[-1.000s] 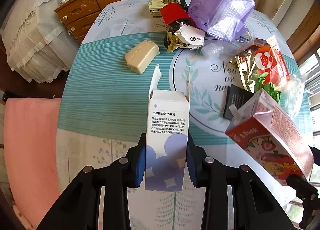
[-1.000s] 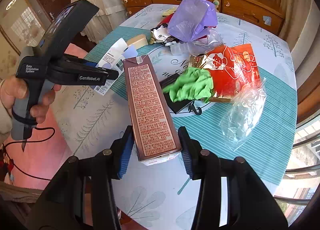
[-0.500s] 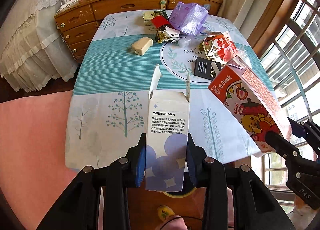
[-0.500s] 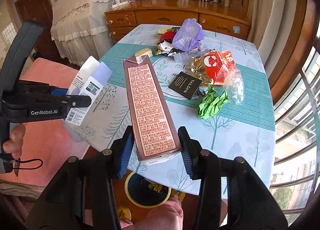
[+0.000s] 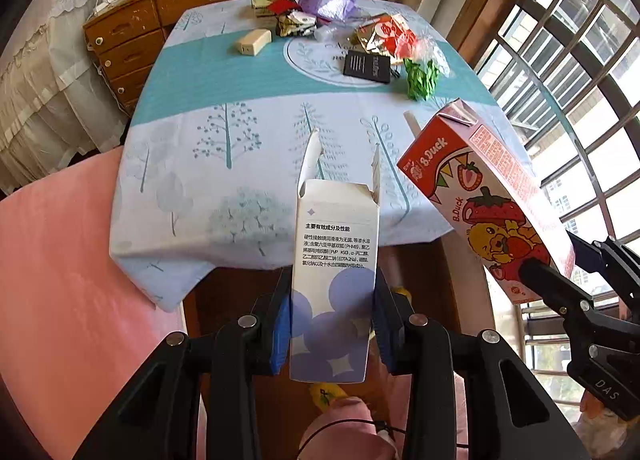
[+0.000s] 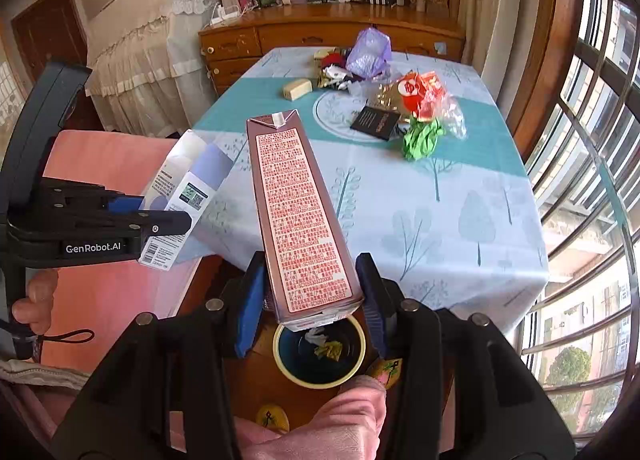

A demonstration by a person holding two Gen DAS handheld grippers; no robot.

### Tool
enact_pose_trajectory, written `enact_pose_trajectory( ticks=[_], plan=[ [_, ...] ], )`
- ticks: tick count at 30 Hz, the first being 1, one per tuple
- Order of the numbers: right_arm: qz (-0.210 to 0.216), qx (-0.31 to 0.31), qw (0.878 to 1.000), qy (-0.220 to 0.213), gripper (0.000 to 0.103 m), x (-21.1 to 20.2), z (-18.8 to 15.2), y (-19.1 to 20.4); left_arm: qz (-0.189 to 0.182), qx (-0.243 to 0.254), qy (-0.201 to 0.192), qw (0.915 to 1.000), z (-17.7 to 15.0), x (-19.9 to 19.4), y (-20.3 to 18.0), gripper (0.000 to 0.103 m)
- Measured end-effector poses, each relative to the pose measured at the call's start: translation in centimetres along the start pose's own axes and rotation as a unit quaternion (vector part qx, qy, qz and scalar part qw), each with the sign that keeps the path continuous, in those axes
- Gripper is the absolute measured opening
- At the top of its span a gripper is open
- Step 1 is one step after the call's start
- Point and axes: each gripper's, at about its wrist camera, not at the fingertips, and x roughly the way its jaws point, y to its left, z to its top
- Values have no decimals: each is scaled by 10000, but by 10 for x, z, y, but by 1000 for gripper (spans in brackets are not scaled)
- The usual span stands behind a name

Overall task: Collect trash
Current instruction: 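Carry the milk carton and pink box in both grippers over the bin, then open both grippers to drop the carton and box into the bin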

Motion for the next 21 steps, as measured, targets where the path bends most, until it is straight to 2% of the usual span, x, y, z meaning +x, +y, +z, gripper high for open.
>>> enact_pose_trajectory(
  ticks=[5, 9, 13, 17, 21],
  plan=[
    [84, 150, 9985, 521, 41, 10, -45, 6, -125, -107, 382, 9991, -36, 32, -10, 34],
    [189, 464, 9935, 1025, 41, 41, -83, -1, -97, -6, 674, 9977, -64, 77, -26, 34],
    [192, 751, 9848, 1555, 41, 96, -129, -13, -11, 120, 957, 9953, -95, 144, -35, 35],
    [71, 985, 9747, 2006, 41, 164, -184, -26, 48, -28, 1252, 9921, -121, 219, -32, 35],
    [-6, 1124, 9671, 2281, 41, 225, -227, -37, 202, -41, 1274, 9916, -138, 282, -27, 35]
  ],
)
